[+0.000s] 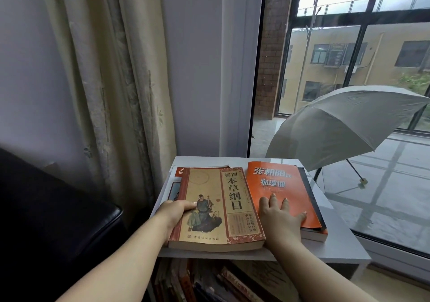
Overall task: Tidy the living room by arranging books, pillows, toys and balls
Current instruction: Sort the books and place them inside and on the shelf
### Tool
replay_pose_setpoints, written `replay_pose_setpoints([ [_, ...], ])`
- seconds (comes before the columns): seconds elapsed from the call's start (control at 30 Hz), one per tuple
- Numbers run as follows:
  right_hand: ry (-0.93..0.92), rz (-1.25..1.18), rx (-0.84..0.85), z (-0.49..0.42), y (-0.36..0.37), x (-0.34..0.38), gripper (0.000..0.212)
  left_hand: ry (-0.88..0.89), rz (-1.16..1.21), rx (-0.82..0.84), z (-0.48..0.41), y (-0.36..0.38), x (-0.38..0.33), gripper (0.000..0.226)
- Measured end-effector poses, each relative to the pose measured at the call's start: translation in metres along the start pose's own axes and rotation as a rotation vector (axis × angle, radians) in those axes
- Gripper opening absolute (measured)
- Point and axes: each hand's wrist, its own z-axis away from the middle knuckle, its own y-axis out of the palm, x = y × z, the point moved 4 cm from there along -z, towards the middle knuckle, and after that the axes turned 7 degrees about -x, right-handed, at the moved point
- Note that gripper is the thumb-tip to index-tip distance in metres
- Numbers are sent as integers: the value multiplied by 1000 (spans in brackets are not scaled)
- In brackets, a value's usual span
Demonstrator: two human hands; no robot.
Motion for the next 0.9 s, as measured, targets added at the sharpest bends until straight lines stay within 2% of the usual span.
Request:
replay_pose_setpoints([
  [0.1,-73,99,-78,1,-4,4,51,3,4,-12,-2,0,-1,13],
  [0.17,-160,133,-141,0,-11,6,53,-1,3,-15,-3,0,-1,14],
  [0.3,-297,34,-275,9,-19,-4,45,-2,8,7,-3,-1,0,13],
  [0.37,-348,15,-280,13,-21,-10,46,2,11,16,-2,-1,0,12],
  [0.53,-347,139,-175,16,-21,-10,42,47,-3,-25,2,0,0,23],
  [0.67,-318,98,-306,13,-14,-14,19,56,-5,-36,5,-1,0,20],
  [0.7,-306,103,-280,15,-14,-15,21,58,-7,-36,5,-1,-1,19],
  [0.8,-262,23,-247,8,3,-24,54,60,-11,-37,2,-2,-1,25],
  [0.9,-261,20,-301,6,5,-20,64,56,-20,-34,1,-1,0,28],
])
